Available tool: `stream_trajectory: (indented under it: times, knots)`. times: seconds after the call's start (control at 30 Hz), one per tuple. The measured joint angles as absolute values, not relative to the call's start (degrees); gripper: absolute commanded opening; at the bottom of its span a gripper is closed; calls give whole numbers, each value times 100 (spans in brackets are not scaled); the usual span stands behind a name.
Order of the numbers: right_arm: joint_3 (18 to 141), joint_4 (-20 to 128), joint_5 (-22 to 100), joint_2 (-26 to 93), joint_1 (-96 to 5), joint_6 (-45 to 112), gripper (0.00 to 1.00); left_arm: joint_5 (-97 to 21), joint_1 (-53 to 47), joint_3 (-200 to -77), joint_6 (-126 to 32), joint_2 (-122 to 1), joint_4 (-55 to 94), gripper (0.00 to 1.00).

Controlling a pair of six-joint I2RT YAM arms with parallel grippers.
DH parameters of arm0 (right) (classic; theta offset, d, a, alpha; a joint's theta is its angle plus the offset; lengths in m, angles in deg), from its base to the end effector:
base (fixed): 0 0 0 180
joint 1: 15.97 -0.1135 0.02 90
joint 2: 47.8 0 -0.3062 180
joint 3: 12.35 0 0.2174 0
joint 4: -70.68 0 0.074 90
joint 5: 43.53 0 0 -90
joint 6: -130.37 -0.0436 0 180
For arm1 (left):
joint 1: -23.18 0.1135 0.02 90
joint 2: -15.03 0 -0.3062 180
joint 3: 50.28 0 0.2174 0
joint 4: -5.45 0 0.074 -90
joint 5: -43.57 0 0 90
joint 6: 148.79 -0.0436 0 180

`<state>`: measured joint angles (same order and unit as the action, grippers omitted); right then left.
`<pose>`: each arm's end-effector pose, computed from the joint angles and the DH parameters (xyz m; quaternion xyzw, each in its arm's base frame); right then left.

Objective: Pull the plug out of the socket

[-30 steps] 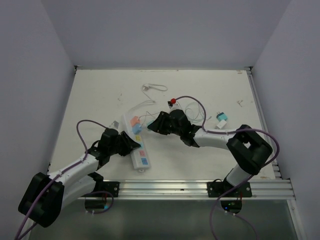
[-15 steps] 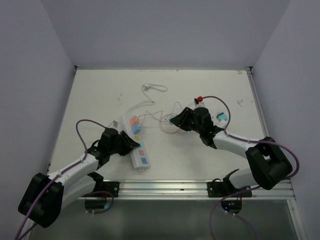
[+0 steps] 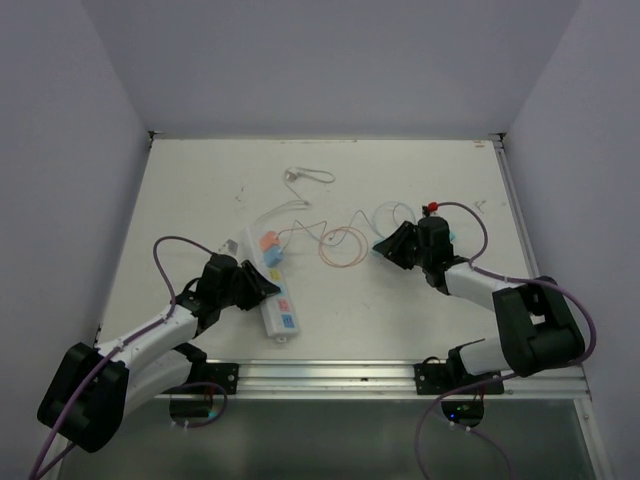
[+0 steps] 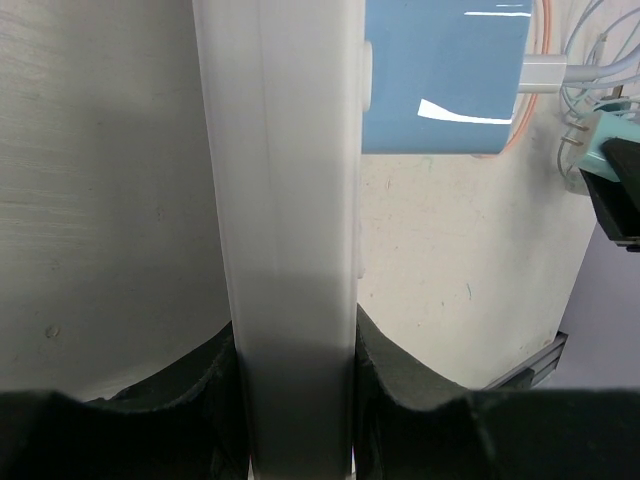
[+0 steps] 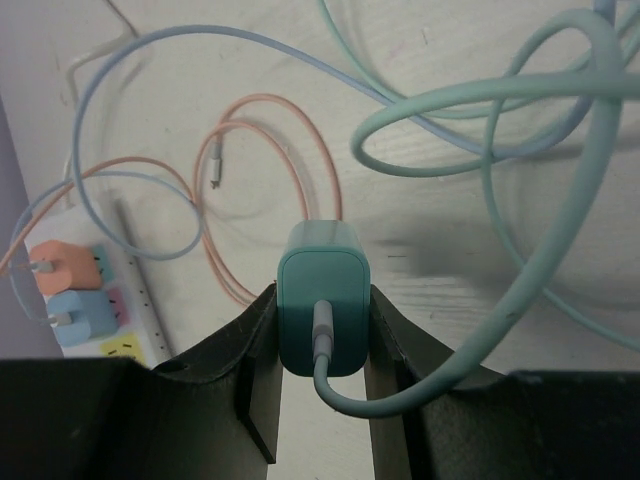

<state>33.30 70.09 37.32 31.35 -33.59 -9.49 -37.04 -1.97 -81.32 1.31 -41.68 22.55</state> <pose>0.2272 0.0794 0.2286 0.2085 0.8563 0.3181 0.3494 0.1181 -0.0633 0.1958 -0.2429 0.8809 -0.3256 0.2430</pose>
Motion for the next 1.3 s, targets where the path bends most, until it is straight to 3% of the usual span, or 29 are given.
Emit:
stream_trajectory:
  times: [0.13, 0.17, 0.23, 0.37, 0.5, 0.77, 1.3]
  knots:
    - [3314, 7009, 3459, 3439, -3261, -960, 26, -3672, -197, -8132, 52, -4162, 2253, 0]
    - [3310, 7009, 3400, 3474, -3248, -967, 36, -3661, -197, -8132, 34, -4162, 2253, 0]
    - [3295, 7017, 3328, 3509, -3222, -984, 45, -3641, -195, -8132, 15, -4164, 2249, 0]
    - [3231, 7013, 3312, 3513, -3158, -1023, 74, -3615, -195, -8132, 10, -4172, 2244, 0]
    - [3223, 6950, 3330, 3457, -3134, -1026, 86, -3588, -195, -8132, -5, -4181, 2236, 0]
    - [3216, 6147, 3546, 2821, -3132, -853, 93, -3519, -195, -8132, -73, -4203, 2207, 0]
    - [3581, 4093, 4246, 805, -3399, -276, 93, -3414, -195, -8132, -134, -4216, 2198, 0]
